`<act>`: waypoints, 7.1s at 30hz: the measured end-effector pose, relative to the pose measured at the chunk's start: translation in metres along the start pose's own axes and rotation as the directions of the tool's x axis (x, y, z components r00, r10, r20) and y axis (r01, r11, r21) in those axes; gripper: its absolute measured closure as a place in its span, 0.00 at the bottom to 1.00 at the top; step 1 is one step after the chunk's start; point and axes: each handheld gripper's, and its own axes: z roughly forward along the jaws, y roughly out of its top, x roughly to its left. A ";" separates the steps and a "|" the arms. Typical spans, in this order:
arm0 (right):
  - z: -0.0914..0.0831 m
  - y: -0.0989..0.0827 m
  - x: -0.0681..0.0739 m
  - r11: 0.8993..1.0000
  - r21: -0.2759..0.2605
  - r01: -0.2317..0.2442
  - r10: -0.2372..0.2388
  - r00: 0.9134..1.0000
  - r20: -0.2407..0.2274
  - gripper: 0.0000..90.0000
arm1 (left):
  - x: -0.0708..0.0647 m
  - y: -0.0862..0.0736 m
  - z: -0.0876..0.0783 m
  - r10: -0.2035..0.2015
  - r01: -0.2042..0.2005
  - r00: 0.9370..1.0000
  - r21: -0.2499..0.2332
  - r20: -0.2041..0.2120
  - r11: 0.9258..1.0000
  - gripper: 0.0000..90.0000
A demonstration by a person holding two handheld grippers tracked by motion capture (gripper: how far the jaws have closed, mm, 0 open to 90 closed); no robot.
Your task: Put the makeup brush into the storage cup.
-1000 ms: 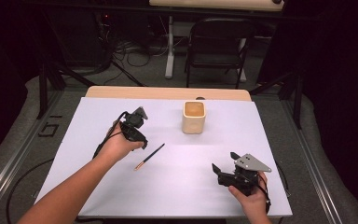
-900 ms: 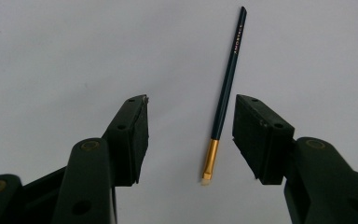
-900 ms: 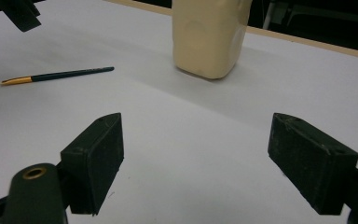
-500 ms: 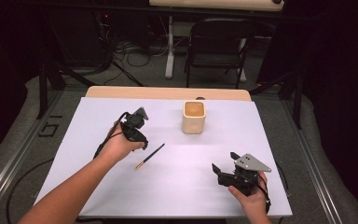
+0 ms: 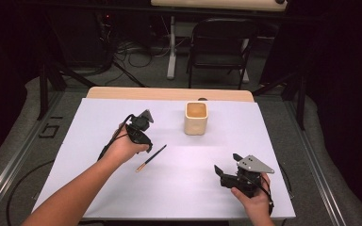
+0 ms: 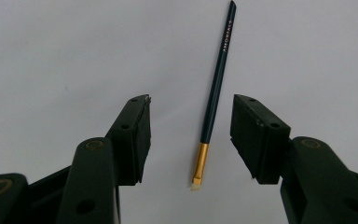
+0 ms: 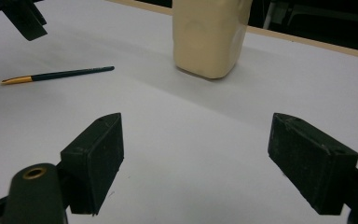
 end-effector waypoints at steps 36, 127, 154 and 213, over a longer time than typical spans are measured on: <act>0.000 0.000 0.000 1.000 0.001 0.002 -0.002 1.000 -0.002 0.20 | -0.008 0.005 0.016 0.015 -0.017 1.000 0.069 0.019 0.997 0.64; 0.001 -0.001 0.000 1.000 0.009 0.005 -0.005 1.000 -0.002 0.20 | -0.007 -0.010 0.045 0.011 -0.018 0.999 0.175 0.042 0.984 0.83; 0.001 -0.001 0.000 1.000 0.009 0.006 -0.006 1.000 -0.002 0.20 | -0.009 -0.010 0.048 0.022 -0.028 0.999 0.191 0.032 0.981 0.86; 0.003 -0.001 0.001 1.000 0.013 0.016 -0.016 1.000 -0.011 0.21 | -0.009 -0.011 0.035 0.071 -0.074 0.997 0.161 0.026 0.984 0.93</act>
